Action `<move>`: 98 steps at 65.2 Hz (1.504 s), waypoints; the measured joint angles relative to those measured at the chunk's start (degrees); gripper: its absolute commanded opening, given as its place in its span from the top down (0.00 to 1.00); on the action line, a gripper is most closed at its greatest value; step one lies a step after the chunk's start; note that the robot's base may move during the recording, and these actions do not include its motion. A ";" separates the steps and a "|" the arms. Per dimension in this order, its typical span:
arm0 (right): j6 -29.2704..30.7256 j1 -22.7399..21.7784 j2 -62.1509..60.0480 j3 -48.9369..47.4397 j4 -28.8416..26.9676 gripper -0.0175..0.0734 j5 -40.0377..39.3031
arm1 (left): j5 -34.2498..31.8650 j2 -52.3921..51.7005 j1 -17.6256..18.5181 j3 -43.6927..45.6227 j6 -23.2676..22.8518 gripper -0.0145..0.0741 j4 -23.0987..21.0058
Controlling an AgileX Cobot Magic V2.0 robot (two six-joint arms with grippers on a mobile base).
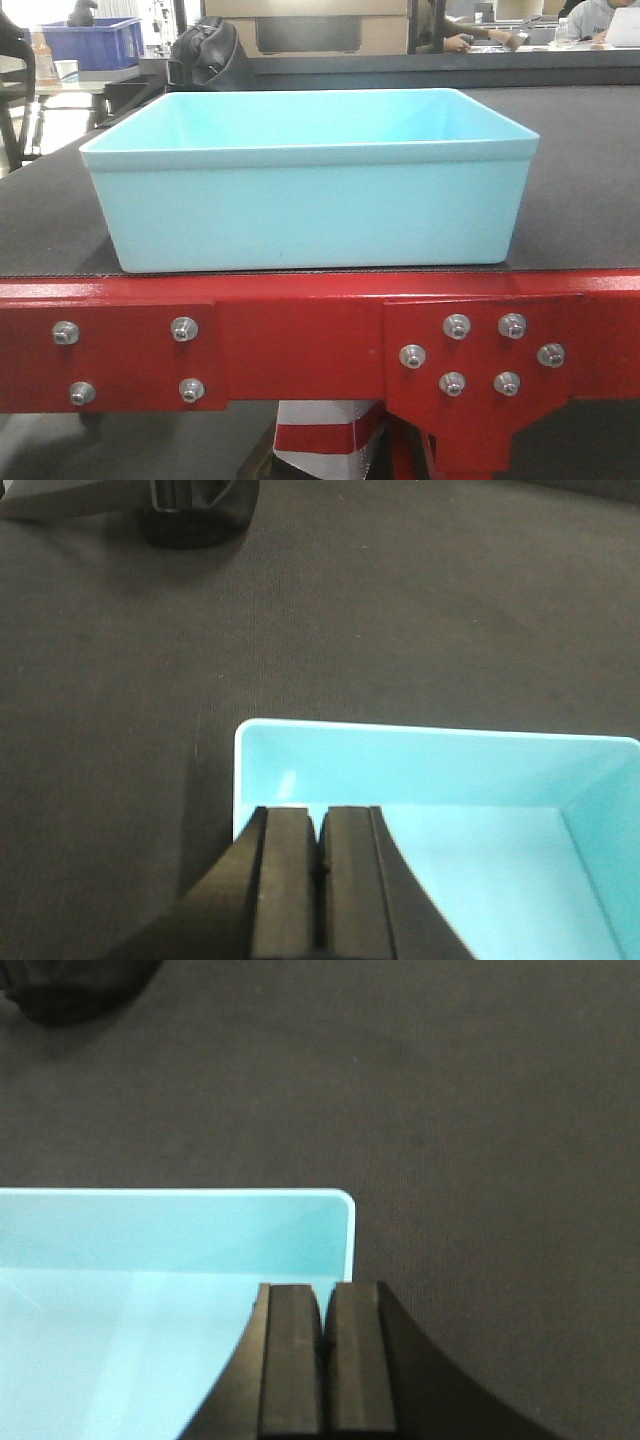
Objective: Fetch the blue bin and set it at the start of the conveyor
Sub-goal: 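Open both grippers and raise them away from the bin rims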
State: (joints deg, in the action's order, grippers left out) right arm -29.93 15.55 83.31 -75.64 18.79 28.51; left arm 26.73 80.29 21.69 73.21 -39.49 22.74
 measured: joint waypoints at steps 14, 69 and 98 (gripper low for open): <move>1.83 0.00 -9.05 14.13 0.00 0.99 -12.21 | -14.98 -8.63 0.00 -15.78 0.20 0.96 -1.64; 2.28 0.00 -52.56 44.80 0.11 0.99 -25.03 | -30.48 -50.85 0.00 -44.31 0.20 0.96 -1.69; 2.28 0.00 -55.69 44.80 0.11 0.99 -25.06 | -30.60 -52.58 0.00 -44.40 0.20 0.96 -1.69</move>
State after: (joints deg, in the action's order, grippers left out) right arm -27.65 15.55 27.62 -30.83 18.90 3.45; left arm -3.86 27.71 21.69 28.82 -39.29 21.04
